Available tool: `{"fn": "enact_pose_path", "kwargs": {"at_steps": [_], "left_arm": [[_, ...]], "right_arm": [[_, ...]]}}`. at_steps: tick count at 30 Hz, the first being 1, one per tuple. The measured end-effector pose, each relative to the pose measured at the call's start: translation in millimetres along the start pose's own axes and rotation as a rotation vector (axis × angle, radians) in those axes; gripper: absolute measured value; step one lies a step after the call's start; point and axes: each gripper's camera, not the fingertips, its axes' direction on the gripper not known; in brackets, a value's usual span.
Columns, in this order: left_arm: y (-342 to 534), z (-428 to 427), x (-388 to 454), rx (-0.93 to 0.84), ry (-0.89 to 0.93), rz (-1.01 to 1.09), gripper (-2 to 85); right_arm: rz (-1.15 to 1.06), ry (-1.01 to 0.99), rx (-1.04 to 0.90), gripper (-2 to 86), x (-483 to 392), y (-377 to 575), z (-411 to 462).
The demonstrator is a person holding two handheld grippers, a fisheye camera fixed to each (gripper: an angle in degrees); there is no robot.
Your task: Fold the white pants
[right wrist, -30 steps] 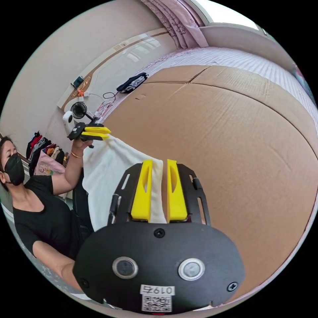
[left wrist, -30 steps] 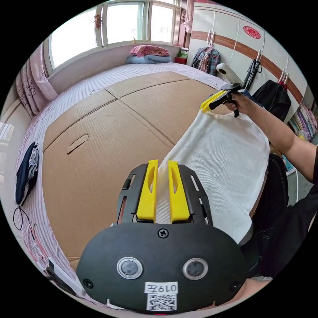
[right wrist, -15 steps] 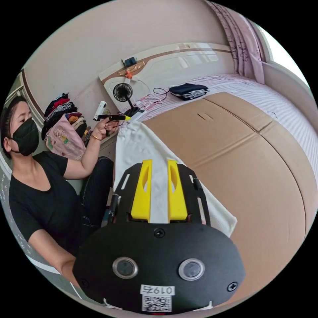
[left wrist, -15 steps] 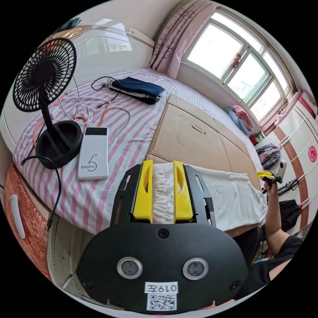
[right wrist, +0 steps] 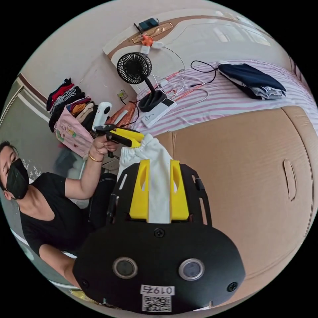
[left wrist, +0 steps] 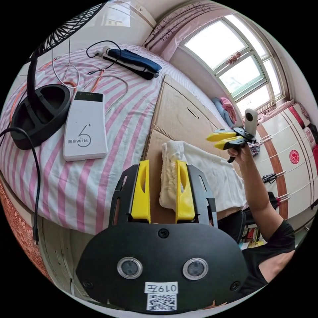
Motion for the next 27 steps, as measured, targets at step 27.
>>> {"fn": "enact_pose_path", "kwargs": {"at_steps": [27], "left_arm": [[24.7, -4.3, 1.4, -0.111, 0.008, 0.132, 7.4]], "right_arm": [[-0.025, 0.037, -0.114, 3.8, 105.0, 21.6, 193.5]]}}
